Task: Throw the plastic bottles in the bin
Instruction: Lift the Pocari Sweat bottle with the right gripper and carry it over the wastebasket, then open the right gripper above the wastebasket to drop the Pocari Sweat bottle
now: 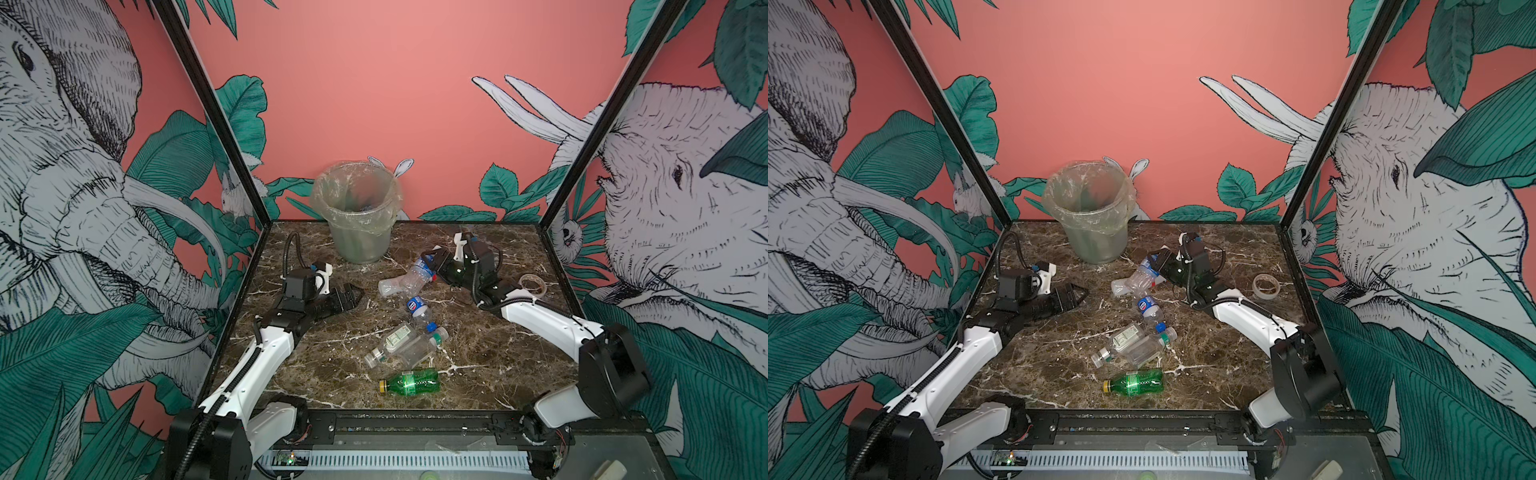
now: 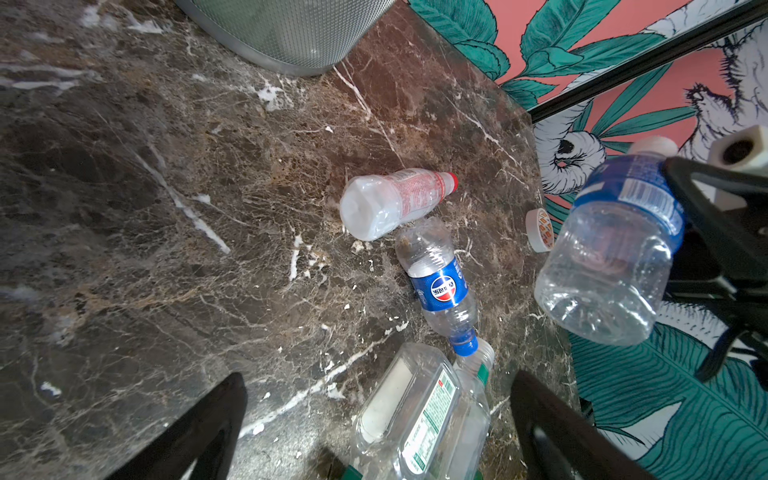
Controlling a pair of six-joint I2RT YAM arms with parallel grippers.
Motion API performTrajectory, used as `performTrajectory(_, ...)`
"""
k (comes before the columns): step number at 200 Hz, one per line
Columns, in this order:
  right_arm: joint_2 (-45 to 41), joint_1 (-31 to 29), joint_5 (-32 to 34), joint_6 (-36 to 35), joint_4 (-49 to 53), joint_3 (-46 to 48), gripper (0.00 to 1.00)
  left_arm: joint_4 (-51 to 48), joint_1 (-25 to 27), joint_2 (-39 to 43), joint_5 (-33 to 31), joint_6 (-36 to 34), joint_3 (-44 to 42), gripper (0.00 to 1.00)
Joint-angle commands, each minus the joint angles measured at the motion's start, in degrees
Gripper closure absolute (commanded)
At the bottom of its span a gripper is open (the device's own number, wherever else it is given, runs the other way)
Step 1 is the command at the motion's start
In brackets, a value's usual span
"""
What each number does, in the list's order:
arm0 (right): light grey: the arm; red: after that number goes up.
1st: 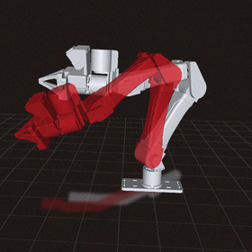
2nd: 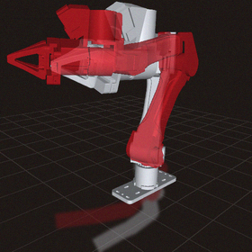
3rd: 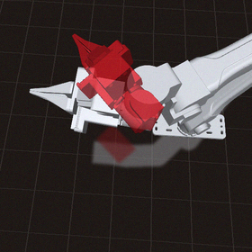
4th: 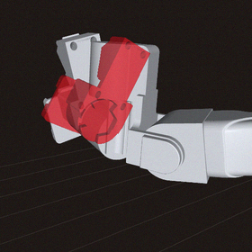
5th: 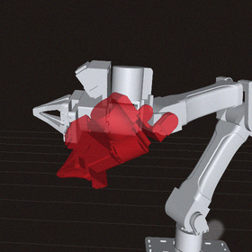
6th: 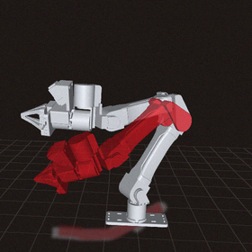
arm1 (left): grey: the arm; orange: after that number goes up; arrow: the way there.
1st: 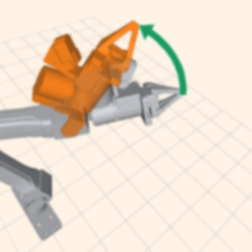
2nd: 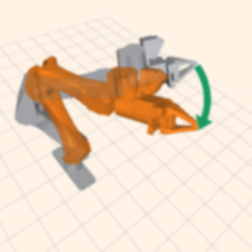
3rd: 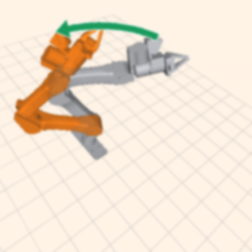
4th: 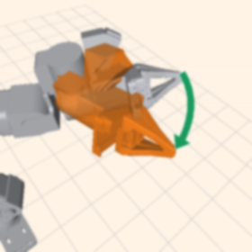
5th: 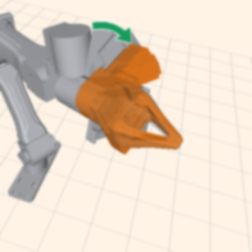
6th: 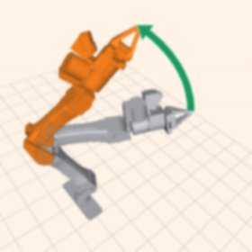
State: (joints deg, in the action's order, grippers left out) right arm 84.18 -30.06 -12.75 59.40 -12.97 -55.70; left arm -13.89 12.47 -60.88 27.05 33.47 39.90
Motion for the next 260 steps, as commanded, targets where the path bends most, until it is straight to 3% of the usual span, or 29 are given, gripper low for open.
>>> performTrajectory(1, -4.73, 0.56, 1.22, -3.83, -3.78, 2.35, 0.43, -0.08, 0.18, -0.19, -1.4, 0.1, -0.7, 0.01)
performTrajectory(42, -4.01, 0.12, 0.73, -8.15, -2.82, -1.97, 0.43, -1.64, 0.1, 1.84, -7.53, 0.73, -2.02, 0.01)
performTrajectory(78, 5.95, -1.44, -2.29, -8.24, -5.27, -18.87, 0.44, -3.07, 0.1, 2.58, -7.84, 0.62, -1.76, 0.01)
performTrajectory(102, 19.58, -3.24, -3.83, -9.52, -3.02, -41.5, 0.44, -3.88, 0.1, 2.95, -7.02, 1.04, -1.93, 0.01)
performTrajectory(118, 29.99, -4.68, 0.73, -12.82, 1.75, -58.25, 0.42, -4.32, 0.1, 4.0, -6.91, 1.07, -2.43, 0.01)
performTrajectory(128, 37.62, -5.21, 2.14, -13.89, 5.75, -70.41, 0.3, -4.03, 0.12, 4.86, -7.19, 1.22, -3.08, 0.01)
performTrajectory(130, 39.39, -5.28, 2.06, -13.77, 6.64, -73.67, 0.23, -3.9, 0.08, 5.02, -7.32, 1.28, -3.19, 0.01)
performTrajectory(132, 41.04, -5.27, 2.06, -13.67, 7.96, -76.29, 0.08, -3.83, 0.09, 5.21, -7.31, 1.25, -3.26, 0.01)
performTrajectory(135, 43.63, -5.34, 2.08, -13.5, 9.87, -81.07, 0.02, -3.74, 0.03, 5.51, -7.32, 1.24, -3.37, 0.01)
performTrajectory(150, 55.24, -5.44, 0.29, -10.57, 14.77, -101.91, 0.01, -3.92, -0.18, 6.42, -7.36, 0.91, -3.51, 0.01)
performTrajectory(165, 60.29, -5.71, -0.33, -8.09, 15.09, -112.04, 0.01, -4.36, -0.34, 6.83, -7.14, 0.16, -3.02, 0.01)
performTrajectory(176, 58.38, -5.75, -0.73, -8.83, 14.6, -110.22, 0.01, -4.74, -0.41, 7.12, -7.08, -0.29, -2.73, 0.01)
performTrajectory(192, 49.51, -6.17, -1.02, -11.49, 8.91, -95.43, 0.01, -4.72, -0.43, 7.27, -6.71, -0.98, -2.52, 0.01)
performTrajectory(214, 36.55, -7.36, 7.17, -18.0, 5.54, -75.95, 0.01, -4.0, -0.4, 6.84, -6.48, -1.45, -2.8, 0.01)
performTrajectory(260, 28.32, -7.47, 7.57, -21.34, 8.93, -65.12, 0.01, -1.72, -0.43, 3.55, -5.52, -0.2, -1.44, 0.01)
